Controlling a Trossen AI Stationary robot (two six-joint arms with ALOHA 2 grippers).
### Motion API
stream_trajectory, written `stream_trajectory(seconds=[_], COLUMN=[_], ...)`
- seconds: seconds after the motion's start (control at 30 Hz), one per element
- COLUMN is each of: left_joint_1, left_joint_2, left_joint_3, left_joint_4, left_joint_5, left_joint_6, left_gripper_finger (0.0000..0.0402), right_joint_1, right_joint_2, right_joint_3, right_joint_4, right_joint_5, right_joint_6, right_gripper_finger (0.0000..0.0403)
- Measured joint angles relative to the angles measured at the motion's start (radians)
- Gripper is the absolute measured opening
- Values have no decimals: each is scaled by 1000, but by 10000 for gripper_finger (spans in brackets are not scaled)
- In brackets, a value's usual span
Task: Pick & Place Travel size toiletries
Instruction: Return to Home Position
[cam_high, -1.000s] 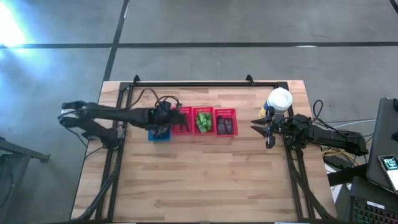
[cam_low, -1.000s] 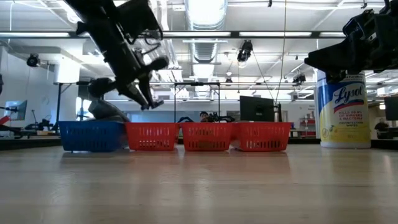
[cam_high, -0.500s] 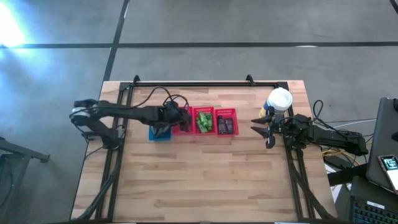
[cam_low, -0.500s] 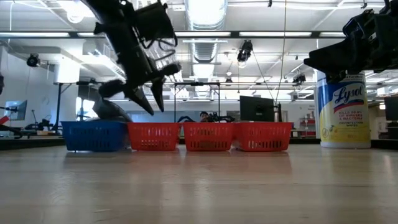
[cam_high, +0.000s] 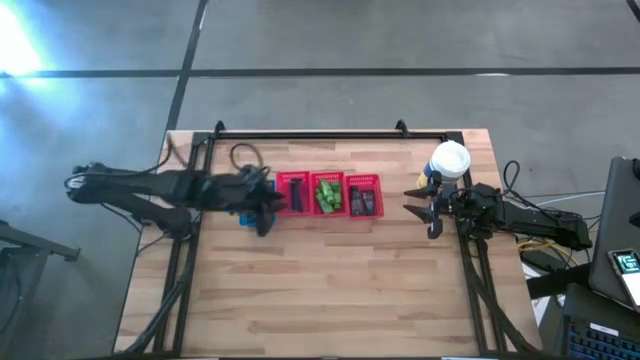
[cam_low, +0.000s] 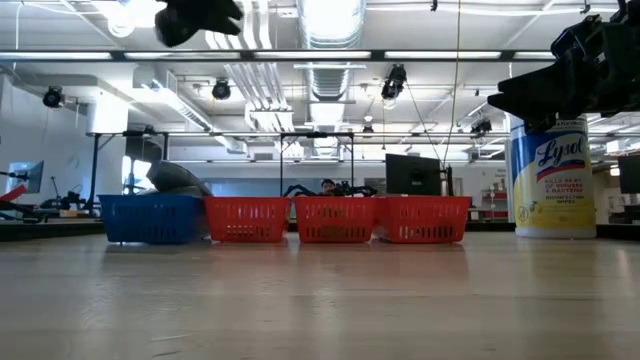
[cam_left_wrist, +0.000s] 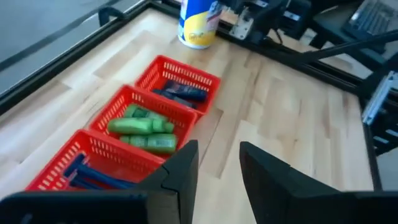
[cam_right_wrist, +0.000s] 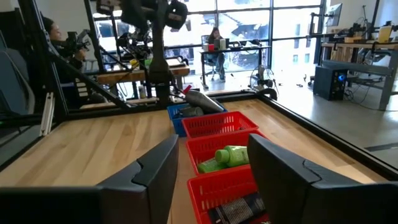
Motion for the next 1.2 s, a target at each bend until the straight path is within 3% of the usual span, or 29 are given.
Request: stream_trajectory(seconds=[0.3, 0.37, 0.4, 0.53, 0.67, 0.87, 1.2], left_joint_1=[-26, -27, -28, -31, -14, 7, 9], left_joint_2=[-302, -361, -385, -461, -551, -732, -914], left_joint_3=[-330, -388, -421, -572, -714, -870, -925], left_joint_4=[-2, 11, 44, 398, 665, 795, 788], left_joint_5=[-215, -158, -144, -13, 1, 37, -33], left_joint_6=[-116, -302, -319, -35, 126, 167, 181], left_gripper_finger=[117, 117, 117, 117, 117, 117, 117], right_joint_1=[0, 0, 0, 0, 0, 0, 0], right_joint_2=[0, 0, 0, 0, 0, 0, 0], right_joint_3=[0, 0, 0, 0, 0, 0, 0], right_joint_4=[0, 0, 0, 0, 0, 0, 0], right_joint_5=[0, 0, 0, 0, 0, 0, 0], right_joint_6=[0, 0, 0, 0, 0, 0, 0], right_gripper_finger=[201, 200, 198, 189, 177, 158, 126])
